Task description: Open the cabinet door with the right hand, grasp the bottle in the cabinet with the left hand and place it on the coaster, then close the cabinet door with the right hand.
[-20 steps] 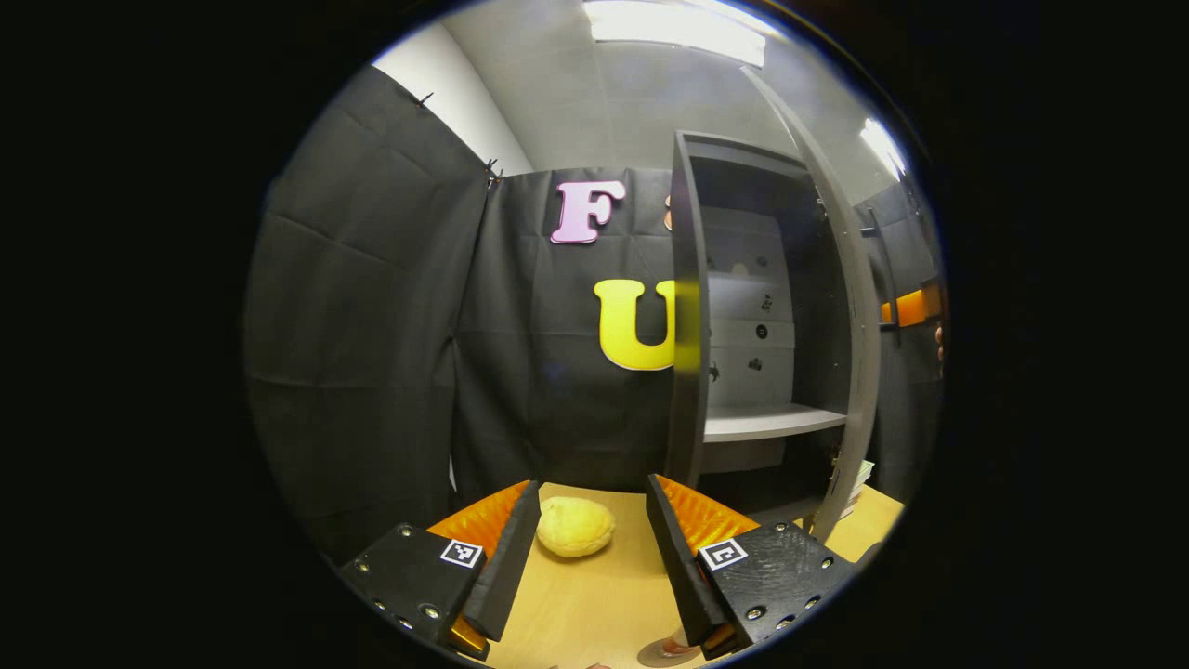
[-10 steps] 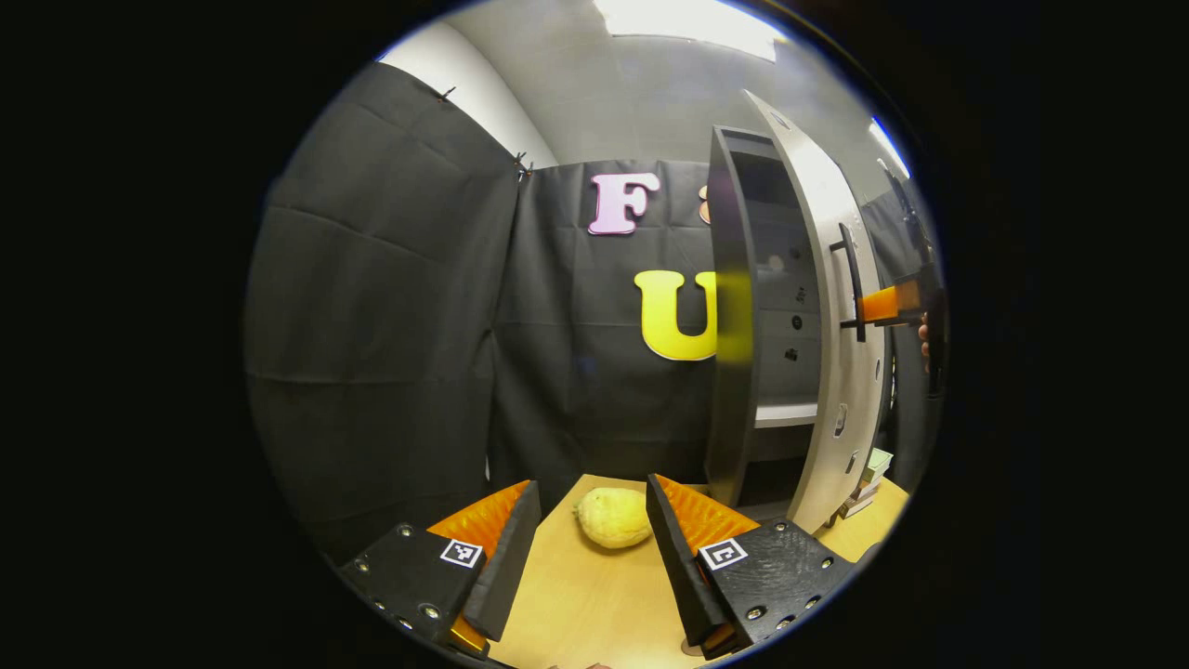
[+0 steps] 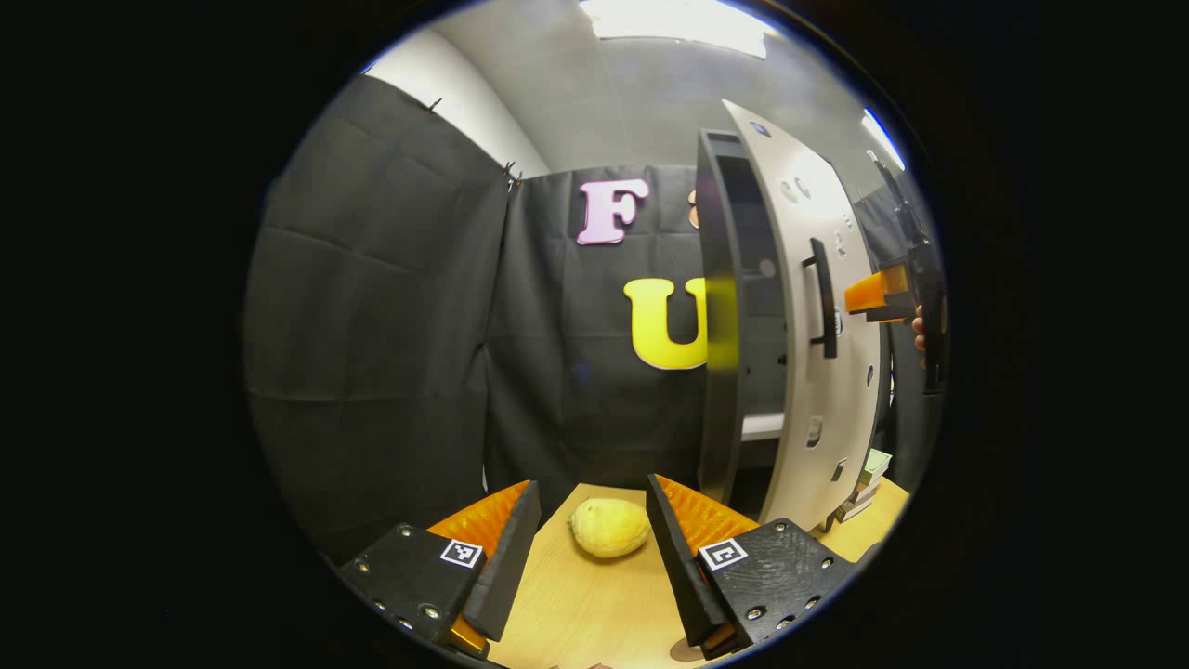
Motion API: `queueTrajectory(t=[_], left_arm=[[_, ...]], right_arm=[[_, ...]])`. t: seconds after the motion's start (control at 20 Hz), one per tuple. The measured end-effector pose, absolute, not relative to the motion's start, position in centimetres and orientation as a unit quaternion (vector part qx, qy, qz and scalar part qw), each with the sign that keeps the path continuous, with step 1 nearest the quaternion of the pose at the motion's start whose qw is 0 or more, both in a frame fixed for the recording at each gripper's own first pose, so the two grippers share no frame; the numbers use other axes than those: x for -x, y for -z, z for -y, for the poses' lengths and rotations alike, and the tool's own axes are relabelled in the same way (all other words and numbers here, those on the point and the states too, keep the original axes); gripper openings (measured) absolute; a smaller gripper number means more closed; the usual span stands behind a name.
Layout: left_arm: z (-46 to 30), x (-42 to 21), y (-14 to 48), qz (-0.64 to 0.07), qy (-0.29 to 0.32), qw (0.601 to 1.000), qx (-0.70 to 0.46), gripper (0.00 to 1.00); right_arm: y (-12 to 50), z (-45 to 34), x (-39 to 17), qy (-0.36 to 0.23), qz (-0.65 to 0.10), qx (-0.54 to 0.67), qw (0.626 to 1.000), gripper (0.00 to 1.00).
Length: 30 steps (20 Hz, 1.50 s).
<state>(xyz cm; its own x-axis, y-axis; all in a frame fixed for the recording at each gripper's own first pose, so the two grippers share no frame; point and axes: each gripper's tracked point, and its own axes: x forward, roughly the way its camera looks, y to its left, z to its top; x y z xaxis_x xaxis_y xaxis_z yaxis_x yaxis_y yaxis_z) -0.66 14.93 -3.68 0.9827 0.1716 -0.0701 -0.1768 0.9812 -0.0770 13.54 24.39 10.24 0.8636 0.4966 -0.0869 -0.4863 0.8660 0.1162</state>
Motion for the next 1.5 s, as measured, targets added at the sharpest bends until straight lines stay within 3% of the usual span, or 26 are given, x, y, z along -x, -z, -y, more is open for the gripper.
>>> queueTrajectory(t=[0.15,0.2,0.3,0.35,0.45,0.55,0.85,1.15,1.2,1.4,1.45,1.5], left_arm=[[-10.8,0.3,1.1,-0.021,-0.07,0.996,0.042,0.67],[-9.6,0.4,0.4,-0.018,-0.066,0.997,0.04,0.67],[-7.0,0.4,-1.2,-0.012,-0.057,0.998,0.035,0.66],[-5.5,0.2,-1.9,-0.009,-0.054,0.998,0.031,0.67],[-2.8,0.8,-2.9,-0.008,-0.048,0.998,0.026,0.64],[-0.2,1.9,-4.1,-0.005,-0.042,0.999,0.021,0.64],[5.6,4.6,-6.3,0.003,-0.044,0.999,0.002,0.66],[7.1,5.2,-6.4,-0.001,-0.029,0.999,0.015,0.66],[6.9,5.3,-6.5,0.0,-0.028,1.0,0.014,0.66],[5.2,5.6,-7.0,0.006,-0.03,0.999,0.006,0.68],[4.8,5.5,-7.1,0.007,-0.03,1.0,0.006,0.66],[4.4,5.5,-7.1,0.008,-0.03,0.999,0.007,0.66]], right_arm=[[-11.5,-18.9,-11.1,-0.242,-0.042,-0.042,0.969,0.95],[-11.8,-17.0,-10.3,-0.236,-0.036,-0.042,0.97,0.9],[-12.3,-13.1,-9.0,-0.222,-0.027,-0.037,0.974,0.95],[-12.3,-11.4,-8.6,-0.214,-0.023,-0.034,0.976,0.9],[-12.1,-7.8,-7.7,-0.202,-0.019,-0.031,0.979,0.9],[-11.6,-4.5,-6.7,-0.192,-0.016,-0.031,0.981,0.94],[-7.9,3.9,-4.0,-0.165,-0.022,-0.021,0.986,0.94],[-4.9,7.1,-1.4,-0.14,-0.036,-0.012,0.989,0.94],[-4.6,7.3,-1.1,-0.135,-0.036,-0.011,0.99,0.9],[-4.0,6.8,-0.2,-0.129,-0.039,-0.017,0.991,0.94],[-4.2,6.6,-0.1,-0.127,-0.038,-0.022,0.991,0.9],[-4.5,6.2,0.0,-0.128,-0.036,-0.027,0.991,0.94]])
